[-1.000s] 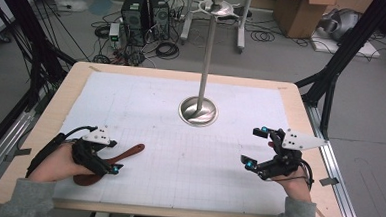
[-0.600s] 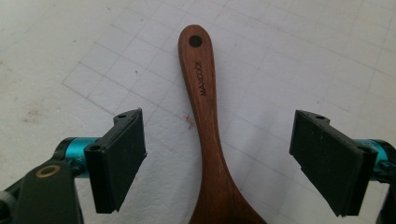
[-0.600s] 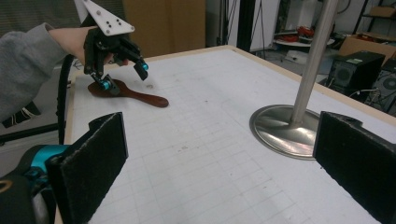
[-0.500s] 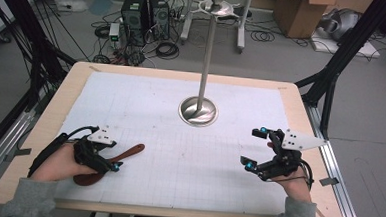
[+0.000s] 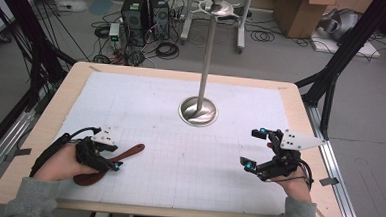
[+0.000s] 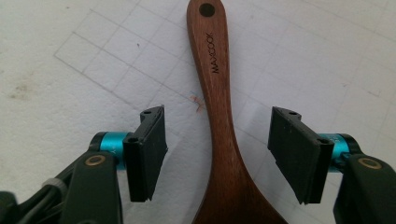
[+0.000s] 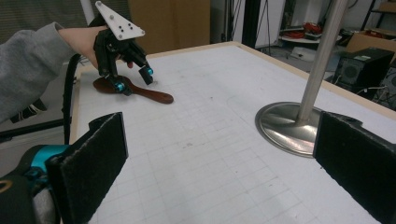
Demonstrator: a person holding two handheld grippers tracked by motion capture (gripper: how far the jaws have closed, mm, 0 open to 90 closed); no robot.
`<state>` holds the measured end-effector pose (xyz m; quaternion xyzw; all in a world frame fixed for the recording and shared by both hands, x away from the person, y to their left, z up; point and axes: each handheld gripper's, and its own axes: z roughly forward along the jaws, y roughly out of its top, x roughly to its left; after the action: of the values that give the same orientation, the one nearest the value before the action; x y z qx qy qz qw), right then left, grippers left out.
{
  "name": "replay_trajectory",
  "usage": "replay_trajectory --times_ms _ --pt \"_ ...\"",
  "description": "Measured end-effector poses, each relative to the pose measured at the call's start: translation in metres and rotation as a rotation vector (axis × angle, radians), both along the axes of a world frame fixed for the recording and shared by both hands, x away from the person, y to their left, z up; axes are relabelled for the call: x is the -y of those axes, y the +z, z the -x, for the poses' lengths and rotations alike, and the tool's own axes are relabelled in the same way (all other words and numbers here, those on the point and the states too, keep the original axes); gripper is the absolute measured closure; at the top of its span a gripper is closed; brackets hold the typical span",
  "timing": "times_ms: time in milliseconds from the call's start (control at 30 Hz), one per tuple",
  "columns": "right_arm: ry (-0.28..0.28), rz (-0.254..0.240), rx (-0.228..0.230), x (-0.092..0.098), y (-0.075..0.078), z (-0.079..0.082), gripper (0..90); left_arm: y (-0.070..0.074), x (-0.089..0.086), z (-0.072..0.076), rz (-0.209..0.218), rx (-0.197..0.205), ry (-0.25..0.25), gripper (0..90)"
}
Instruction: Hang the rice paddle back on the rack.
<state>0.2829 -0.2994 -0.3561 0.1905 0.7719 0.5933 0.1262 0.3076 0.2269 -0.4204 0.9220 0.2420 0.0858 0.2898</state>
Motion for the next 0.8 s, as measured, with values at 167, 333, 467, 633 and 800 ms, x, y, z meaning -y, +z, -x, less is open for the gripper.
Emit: replay_trajectory --times_ms 167,333,467,633,800 --pt "-0.001 0.001 -0.008 -0.0003 -0.0003 -0.0002 2.0 -0.0006 -0.0006 0.0003 -0.018 -0.015 -0.004 42.7" --pt "0.002 0.012 -0.011 -0.002 -0.0017 -0.0014 1.9 -0.0008 0.0003 -0.0009 -0.023 -0.037 0.014 45.6" --pt "0.004 0.021 -0.011 -0.0043 -0.0026 -0.0018 1.9 0.0007 0.0016 0.0001 -0.033 -0.045 0.019 52.1" --pt "0.006 0.024 -0.01 -0.0061 -0.003 -0.0022 1.9 0.0015 0.003 -0.0018 -0.042 -0.057 0.034 56.5" --pt "0.012 0.032 -0.015 -0.0095 -0.004 -0.0028 1.9 0.0021 0.0031 -0.0028 -0.045 -0.059 0.038 61.6"
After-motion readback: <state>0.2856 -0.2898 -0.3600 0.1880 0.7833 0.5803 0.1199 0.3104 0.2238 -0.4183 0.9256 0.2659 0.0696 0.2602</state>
